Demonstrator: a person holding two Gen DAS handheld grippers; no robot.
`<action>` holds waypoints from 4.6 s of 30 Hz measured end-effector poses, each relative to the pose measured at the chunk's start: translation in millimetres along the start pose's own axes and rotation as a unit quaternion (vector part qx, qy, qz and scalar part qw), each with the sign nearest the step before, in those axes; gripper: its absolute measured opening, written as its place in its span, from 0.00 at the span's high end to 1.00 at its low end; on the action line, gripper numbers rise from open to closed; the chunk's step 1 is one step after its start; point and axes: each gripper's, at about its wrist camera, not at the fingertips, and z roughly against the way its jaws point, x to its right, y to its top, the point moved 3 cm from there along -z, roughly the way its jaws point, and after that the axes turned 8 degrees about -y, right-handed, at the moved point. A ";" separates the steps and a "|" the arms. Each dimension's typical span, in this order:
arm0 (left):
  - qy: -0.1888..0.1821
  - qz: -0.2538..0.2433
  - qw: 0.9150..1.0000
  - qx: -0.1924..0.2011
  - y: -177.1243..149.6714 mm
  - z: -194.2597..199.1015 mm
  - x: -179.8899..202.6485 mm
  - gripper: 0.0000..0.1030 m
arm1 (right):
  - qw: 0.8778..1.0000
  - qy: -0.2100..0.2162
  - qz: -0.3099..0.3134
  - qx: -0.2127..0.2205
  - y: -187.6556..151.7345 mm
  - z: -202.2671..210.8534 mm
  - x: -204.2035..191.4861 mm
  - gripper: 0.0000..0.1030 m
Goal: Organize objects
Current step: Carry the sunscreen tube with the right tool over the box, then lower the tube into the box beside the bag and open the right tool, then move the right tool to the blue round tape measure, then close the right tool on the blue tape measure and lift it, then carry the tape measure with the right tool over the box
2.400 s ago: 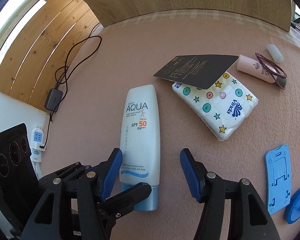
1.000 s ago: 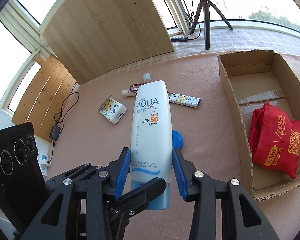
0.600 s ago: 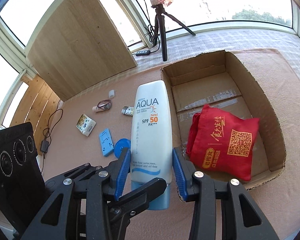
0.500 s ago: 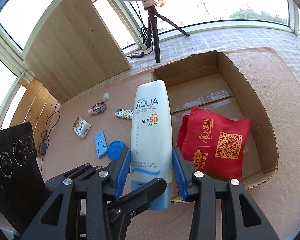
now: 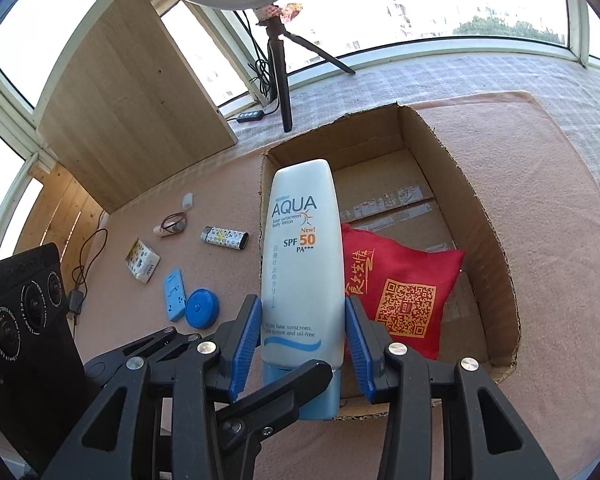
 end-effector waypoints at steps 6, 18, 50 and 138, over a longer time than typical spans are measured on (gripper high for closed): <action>0.009 0.000 1.000 -0.012 0.5 -5.1 -2.4 0.45 | 1.000 -0.017 -0.003 0.012 3.8 1.9 4.0 0.58; 0.015 0.005 1.000 -0.012 -9.7 12.2 -13.7 0.39 | 0.999 -0.002 -0.046 0.021 4.3 8.3 9.3 0.37; 0.096 0.067 0.993 0.010 -36.7 103.0 -150.1 0.40 | 0.999 0.045 -0.001 0.006 -7.0 -14.5 -92.0 0.37; 0.057 0.079 0.995 0.003 -78.5 73.4 -141.7 0.57 | 0.992 0.011 0.071 -0.102 -43.9 -86.6 -126.5 0.68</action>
